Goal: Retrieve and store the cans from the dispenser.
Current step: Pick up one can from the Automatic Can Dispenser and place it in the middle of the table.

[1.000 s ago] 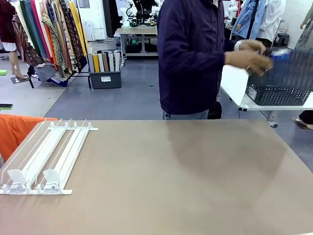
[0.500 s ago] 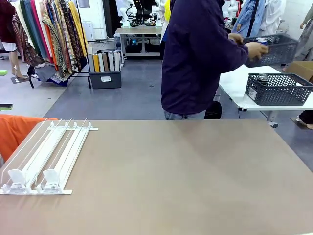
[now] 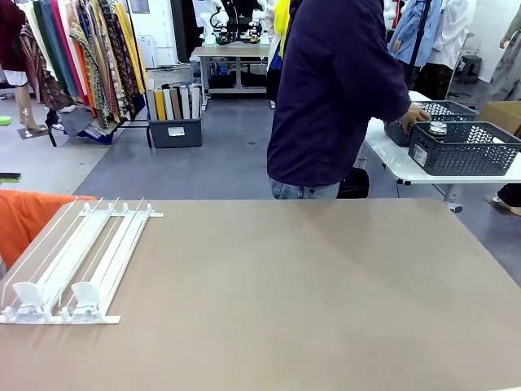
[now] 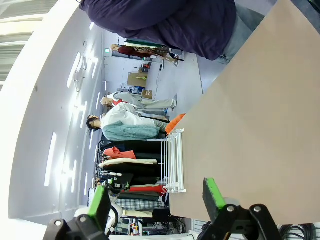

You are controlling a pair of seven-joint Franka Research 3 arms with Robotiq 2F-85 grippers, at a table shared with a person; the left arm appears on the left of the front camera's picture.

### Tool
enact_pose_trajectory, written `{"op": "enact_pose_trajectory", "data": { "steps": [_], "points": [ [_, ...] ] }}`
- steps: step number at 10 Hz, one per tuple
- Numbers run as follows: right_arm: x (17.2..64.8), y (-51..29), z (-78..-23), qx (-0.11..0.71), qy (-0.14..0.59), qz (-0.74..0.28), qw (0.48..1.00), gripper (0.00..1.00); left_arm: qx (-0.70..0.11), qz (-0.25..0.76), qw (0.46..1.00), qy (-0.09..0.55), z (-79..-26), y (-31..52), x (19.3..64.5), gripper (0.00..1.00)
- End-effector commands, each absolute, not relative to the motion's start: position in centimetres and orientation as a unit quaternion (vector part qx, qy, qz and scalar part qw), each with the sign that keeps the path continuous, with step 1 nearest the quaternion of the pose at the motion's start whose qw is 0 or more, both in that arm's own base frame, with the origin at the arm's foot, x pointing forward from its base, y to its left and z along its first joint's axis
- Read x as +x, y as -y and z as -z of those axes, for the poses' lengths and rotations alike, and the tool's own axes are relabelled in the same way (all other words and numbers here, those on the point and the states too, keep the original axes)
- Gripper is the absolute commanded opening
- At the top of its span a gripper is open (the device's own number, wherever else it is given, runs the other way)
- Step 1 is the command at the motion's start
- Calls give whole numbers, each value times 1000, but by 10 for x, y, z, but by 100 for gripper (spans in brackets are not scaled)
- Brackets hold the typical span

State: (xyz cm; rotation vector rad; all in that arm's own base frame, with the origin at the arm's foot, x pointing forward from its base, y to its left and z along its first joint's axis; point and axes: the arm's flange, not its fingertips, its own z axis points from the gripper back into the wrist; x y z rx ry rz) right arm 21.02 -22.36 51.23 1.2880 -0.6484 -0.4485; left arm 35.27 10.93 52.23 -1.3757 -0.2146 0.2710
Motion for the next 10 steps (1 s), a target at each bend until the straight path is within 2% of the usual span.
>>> {"op": "enact_pose_trajectory", "data": {
  "steps": [1, 10],
  "points": [
    [213, 223, -514, 591, 308, 193, 720, 100, -630, -120, 761, 95, -523, -110, 350, 100],
    [213, 223, -514, 591, 308, 193, 720, 100, -630, -120, 761, 95, -523, -110, 350, 100]
  ]
}}
